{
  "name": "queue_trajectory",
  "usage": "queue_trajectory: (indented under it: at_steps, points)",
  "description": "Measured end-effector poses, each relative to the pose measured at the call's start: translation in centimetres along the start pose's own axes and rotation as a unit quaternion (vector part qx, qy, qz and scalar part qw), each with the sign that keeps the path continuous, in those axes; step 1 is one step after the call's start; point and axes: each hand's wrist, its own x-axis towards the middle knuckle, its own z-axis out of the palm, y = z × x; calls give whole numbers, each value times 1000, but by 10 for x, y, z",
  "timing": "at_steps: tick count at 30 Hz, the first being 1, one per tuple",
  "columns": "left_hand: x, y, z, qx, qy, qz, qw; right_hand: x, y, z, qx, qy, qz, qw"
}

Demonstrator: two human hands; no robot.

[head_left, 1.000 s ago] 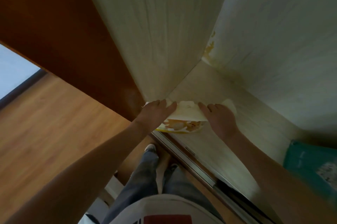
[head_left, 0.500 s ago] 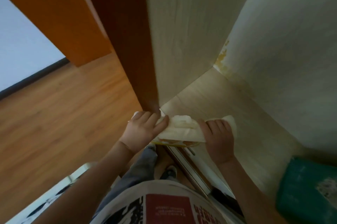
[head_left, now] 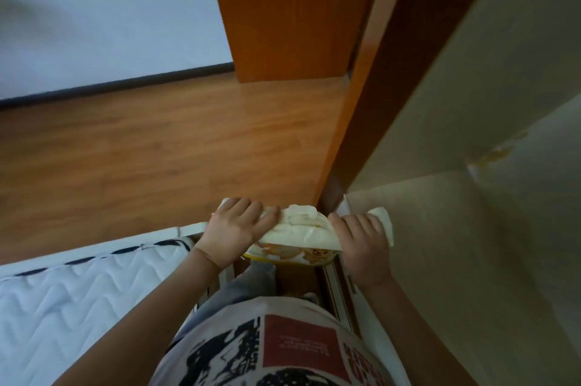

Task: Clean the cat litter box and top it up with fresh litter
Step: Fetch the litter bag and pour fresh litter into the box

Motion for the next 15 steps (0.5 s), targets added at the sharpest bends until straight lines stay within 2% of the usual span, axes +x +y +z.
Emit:
queue_trajectory:
  at_steps: [7, 15]
  points:
    - [-42, -60, -8, 38, -26, -98, 994, 71, -36, 52, 28, -47, -68, 996]
    - [-60, -163, 6, 61, -16, -162, 985, 176, -74, 119, 31, -47, -133, 989]
